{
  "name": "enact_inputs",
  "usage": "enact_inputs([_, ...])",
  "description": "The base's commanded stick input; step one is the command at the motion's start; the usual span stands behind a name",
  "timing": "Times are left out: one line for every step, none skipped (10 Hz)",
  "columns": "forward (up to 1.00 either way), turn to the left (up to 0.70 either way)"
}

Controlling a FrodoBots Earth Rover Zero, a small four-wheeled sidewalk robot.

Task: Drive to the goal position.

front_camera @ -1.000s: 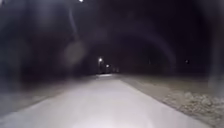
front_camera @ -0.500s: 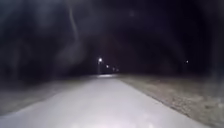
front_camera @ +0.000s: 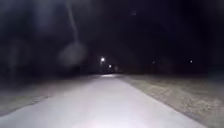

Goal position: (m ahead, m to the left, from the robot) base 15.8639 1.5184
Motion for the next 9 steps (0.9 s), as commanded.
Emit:
enact_inputs([0.7, 0.0])
enact_inputs([0.7, 0.0])
enact_inputs([0.7, 0.0])
enact_inputs([0.7, 0.0])
enact_inputs([0.7, 0.0])
enact_inputs([0.7, 0.0])
enact_inputs([0.7, 0.0])
enact_inputs([0.7, 0.0])
enact_inputs([0.7, 0.0])
